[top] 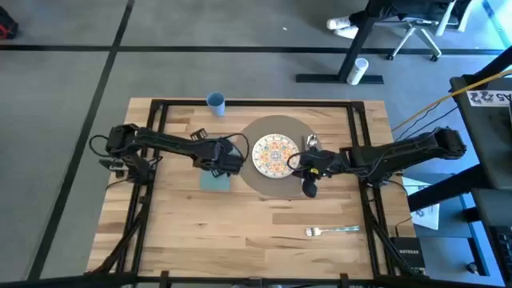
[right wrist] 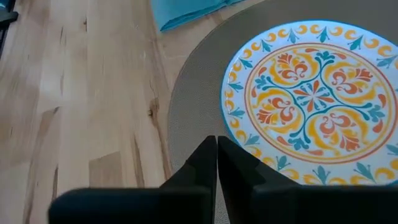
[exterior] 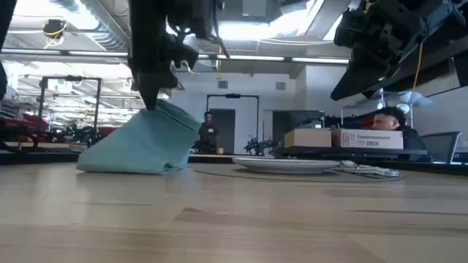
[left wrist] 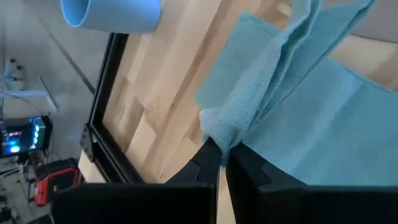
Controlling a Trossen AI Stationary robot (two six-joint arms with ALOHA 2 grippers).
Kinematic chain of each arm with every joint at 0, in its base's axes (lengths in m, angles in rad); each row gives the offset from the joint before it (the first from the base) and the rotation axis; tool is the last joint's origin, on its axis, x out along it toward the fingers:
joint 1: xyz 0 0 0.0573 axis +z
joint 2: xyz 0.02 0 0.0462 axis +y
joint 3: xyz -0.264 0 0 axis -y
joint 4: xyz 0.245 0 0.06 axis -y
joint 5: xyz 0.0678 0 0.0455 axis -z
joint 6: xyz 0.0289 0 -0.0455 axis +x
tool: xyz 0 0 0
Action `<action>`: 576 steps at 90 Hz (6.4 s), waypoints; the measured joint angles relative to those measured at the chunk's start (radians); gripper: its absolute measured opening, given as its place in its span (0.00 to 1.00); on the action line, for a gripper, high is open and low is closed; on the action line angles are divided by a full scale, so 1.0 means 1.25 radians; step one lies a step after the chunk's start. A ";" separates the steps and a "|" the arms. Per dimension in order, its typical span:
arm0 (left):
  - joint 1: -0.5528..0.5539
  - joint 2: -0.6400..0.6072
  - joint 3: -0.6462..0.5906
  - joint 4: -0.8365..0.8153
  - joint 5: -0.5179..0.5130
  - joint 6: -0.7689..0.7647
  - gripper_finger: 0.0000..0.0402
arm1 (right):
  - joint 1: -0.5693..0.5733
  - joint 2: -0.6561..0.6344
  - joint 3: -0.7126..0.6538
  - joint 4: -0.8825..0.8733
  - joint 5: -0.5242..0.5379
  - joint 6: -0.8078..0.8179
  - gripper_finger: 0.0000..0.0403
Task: Set table place
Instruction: Fold the blue napkin, then move the blue napkin to the top left of the table
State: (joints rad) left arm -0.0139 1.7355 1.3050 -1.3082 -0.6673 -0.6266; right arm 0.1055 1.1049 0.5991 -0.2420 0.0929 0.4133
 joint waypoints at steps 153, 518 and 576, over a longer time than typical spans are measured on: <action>0.074 0.000 -0.070 0.144 -0.003 0.037 0.48 | 0.000 0.000 0.000 0.005 0.000 0.006 0.00; -0.278 -0.132 -0.365 0.232 0.167 -0.548 0.00 | 0.000 0.100 0.000 0.110 -0.021 -0.066 0.00; -0.265 -0.133 -0.358 0.549 0.146 -0.264 0.00 | 0.000 0.100 0.000 0.126 -0.029 -0.063 0.00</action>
State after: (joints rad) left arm -0.3450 1.5688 0.8578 -0.6219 -0.4854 -0.9566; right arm 0.1051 1.2297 0.5991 -0.0841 0.0569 0.3347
